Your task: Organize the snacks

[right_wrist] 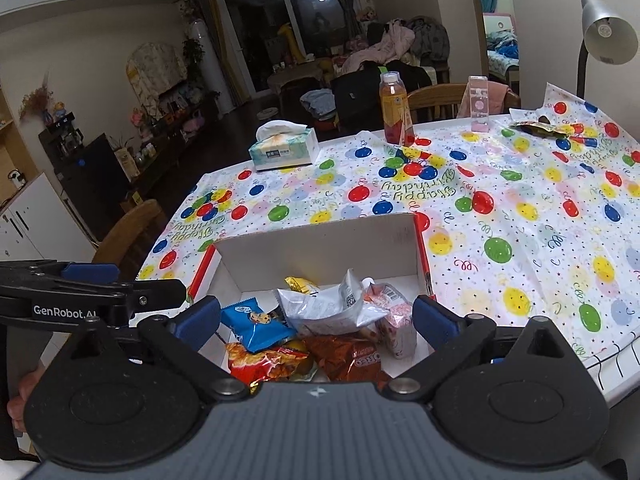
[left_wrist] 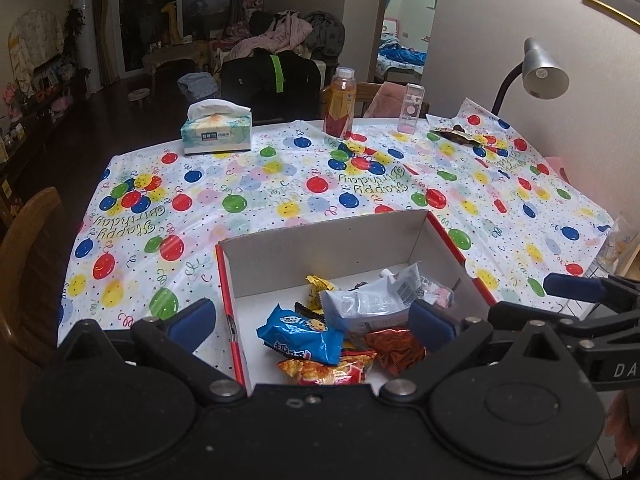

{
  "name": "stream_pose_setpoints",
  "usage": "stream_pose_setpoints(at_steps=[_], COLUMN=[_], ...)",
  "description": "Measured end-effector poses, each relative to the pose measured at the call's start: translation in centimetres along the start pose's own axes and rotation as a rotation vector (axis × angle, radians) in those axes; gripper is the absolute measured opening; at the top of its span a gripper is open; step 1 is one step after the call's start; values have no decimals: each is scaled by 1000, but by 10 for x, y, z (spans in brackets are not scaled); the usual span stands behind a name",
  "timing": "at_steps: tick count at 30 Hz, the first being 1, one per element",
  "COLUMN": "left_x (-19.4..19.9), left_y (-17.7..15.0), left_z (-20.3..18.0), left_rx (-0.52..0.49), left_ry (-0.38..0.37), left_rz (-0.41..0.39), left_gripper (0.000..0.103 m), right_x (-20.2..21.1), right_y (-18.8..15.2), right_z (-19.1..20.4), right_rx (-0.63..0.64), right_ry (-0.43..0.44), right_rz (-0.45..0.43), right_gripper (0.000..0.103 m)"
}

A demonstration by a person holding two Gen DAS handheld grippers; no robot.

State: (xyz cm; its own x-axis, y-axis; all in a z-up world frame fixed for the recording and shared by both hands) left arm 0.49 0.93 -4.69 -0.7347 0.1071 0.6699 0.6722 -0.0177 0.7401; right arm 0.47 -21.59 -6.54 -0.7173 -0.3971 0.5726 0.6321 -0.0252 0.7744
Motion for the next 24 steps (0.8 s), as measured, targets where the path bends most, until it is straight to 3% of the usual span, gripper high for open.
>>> stream_pose_setpoints(at_steps=[24], left_x=[17], left_y=[-7], left_z=[-14], left_rx=[-30], left_ry=[-35], left_rz=[-52], left_gripper=[103], right_x=[22], right_y=[-12], right_z=[-1], right_rx=[-38], right_ry=[-38], right_rz=[-27], right_gripper=[103])
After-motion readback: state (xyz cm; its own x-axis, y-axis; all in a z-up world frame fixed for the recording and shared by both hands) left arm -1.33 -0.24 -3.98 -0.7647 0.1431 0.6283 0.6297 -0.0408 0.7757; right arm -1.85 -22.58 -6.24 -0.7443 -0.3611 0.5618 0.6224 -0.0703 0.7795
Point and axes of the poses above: each gripper's, at about its wrist camera, not at the fingertips, and x roughly against the way its jaws point, z to its left, y to its top, the point moved 1 cm from there along -x, roughly the way its jaws point, and after that the axes turned 3 degrees about -z, right-handed, at the moved point
